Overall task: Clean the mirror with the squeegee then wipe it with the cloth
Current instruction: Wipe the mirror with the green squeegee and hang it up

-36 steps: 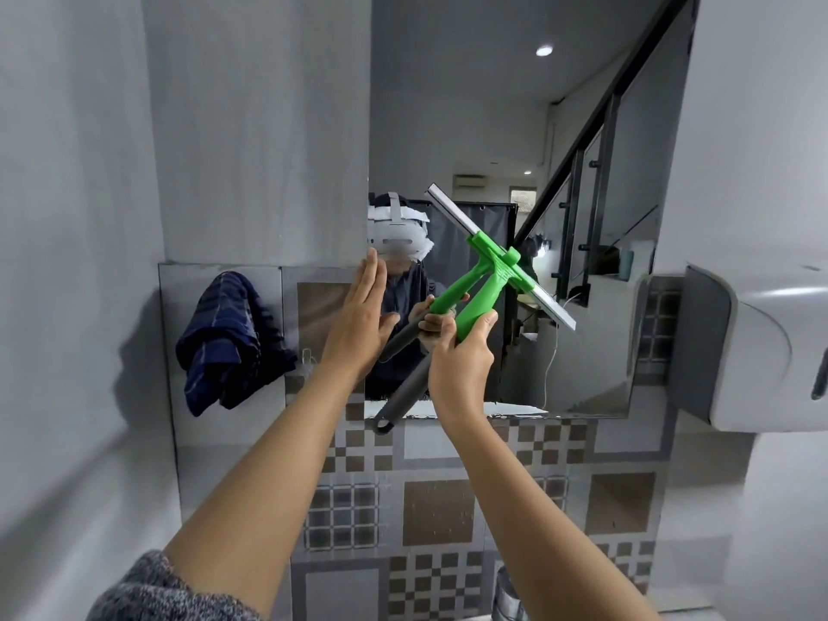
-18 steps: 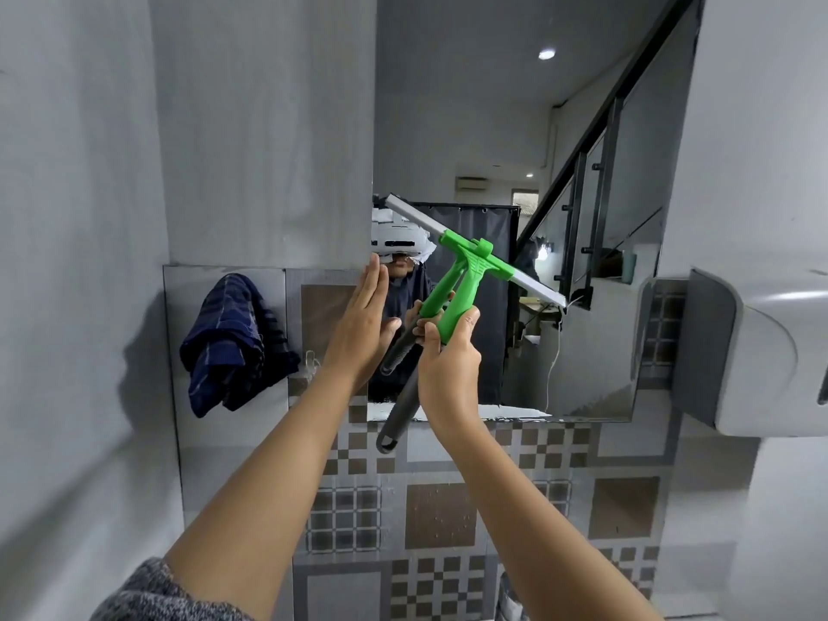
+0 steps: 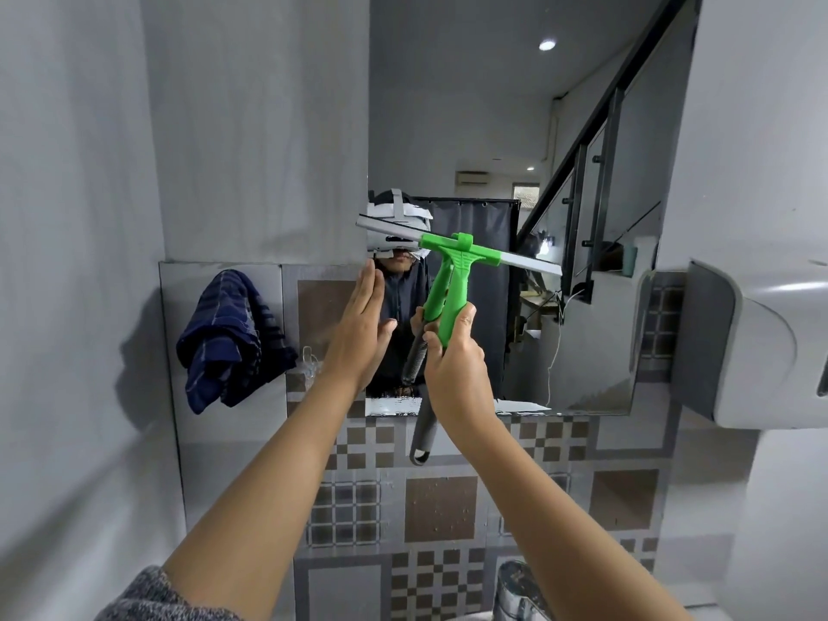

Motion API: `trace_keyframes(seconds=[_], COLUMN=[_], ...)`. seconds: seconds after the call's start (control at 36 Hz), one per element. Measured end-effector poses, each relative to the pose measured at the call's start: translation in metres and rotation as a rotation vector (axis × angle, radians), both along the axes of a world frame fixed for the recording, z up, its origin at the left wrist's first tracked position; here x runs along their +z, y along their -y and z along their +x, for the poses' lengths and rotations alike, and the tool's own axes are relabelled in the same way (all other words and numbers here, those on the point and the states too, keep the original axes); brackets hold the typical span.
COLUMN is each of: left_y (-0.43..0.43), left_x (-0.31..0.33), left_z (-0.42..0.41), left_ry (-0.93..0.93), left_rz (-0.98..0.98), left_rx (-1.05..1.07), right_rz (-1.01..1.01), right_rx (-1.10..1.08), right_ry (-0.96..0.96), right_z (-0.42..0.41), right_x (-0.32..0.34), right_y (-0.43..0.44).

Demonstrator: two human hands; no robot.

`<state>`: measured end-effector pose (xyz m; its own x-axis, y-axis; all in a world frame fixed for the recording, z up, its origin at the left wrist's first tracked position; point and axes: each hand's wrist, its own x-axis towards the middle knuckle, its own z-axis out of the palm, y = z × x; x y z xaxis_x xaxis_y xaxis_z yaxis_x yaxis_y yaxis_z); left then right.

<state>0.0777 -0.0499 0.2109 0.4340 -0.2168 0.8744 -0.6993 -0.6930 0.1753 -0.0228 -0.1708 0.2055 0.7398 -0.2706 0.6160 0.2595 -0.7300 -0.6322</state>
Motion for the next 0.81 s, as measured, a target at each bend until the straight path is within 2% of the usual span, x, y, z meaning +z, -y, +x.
trace_keyframes(seconds=[0.81], left_y=[0.019], left_x=[-0.034], left_z=[-0.004], left_ry=[0.004], left_rz=[-0.144], left_rx=[0.047], right_rz=[-0.428], right_rx=[-0.119], right_ry=[0.024], right_z=[-0.017], right_x=[0.023], right_y=[0.068])
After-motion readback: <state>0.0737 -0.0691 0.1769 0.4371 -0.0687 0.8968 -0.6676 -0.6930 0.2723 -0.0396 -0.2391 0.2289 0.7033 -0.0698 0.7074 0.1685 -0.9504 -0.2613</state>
